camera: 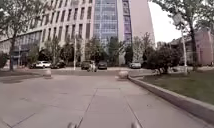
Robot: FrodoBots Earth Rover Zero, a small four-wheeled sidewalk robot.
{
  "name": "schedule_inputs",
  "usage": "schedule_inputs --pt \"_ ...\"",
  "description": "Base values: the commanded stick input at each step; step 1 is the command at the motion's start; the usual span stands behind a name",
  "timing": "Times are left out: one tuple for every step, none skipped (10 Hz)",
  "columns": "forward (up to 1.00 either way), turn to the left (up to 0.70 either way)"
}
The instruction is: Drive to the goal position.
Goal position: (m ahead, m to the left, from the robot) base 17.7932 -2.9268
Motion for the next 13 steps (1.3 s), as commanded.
schedule_inputs --pt "0.70 0.00" --pt "0.70 0.00" --pt "0.70 0.00" --pt "0.70 0.00" --pt "0.70 0.00" --pt "0.70 0.00" --pt "0.70 0.00" --pt "0.70 0.00" --pt "0.70 0.00" --pt "0.70 0.00" --pt "0.70 0.00" --pt "0.70 0.00" --pt "0.70 0.00"
